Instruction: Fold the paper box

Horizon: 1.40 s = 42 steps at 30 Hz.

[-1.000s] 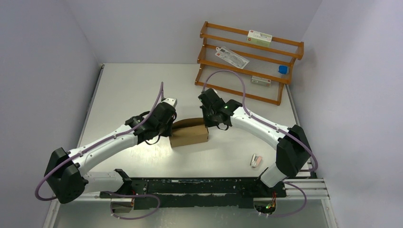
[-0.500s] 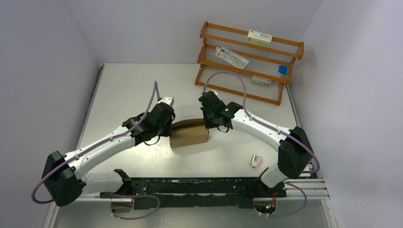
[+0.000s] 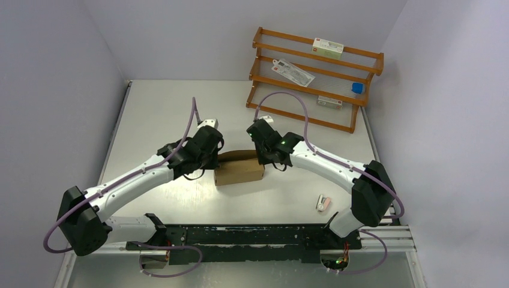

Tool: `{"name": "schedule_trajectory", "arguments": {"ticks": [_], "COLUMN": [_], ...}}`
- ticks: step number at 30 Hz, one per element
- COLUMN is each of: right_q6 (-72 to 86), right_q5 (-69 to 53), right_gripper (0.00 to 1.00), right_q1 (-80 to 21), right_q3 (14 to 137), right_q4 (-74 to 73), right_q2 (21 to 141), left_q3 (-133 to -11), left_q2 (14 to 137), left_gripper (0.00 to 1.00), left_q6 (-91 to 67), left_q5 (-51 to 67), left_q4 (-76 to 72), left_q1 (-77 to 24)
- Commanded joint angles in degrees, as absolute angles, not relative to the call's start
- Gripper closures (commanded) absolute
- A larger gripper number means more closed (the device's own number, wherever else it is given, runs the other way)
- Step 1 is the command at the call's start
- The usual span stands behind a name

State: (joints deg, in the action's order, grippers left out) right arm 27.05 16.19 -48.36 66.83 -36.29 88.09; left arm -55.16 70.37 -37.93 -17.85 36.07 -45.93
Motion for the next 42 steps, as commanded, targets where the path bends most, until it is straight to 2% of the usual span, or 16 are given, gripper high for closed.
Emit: {"name": "schedule_trajectory", "arguments": {"ticks": [1, 16, 25, 42], "right_q6": [28.89, 30.68, 32.02, 31.31], "right_q5": [11.01, 12.33, 13.78, 15.41], "right_gripper": [1.00, 1.00, 1.00, 1.00], "right_q1": [-51.10, -51.89, -53.52, -54.67], "right_q3": [65.61, 62.56, 58.87, 46.77], "right_q4": [-34.32, -30.36, -26.27, -13.51], "right_q2": [88.42, 86.82, 85.14, 79.62], "left_q3": [-59.05, -50.47, -44.23, -33.42], "left_q2": [70.79, 67.58, 65.51, 60.94], "left_gripper": [0.95, 0.95, 0.95, 0.95], "left_q6": [-41.23, -42.81, -46.12, -44.73], "left_q5": [-14.73, -16.32, -11.15, -13.24], "left_q4": [29.86, 30.45, 24.45, 19.40], "left_q1": [-46.58, -46.58, -46.58, -46.56]}}
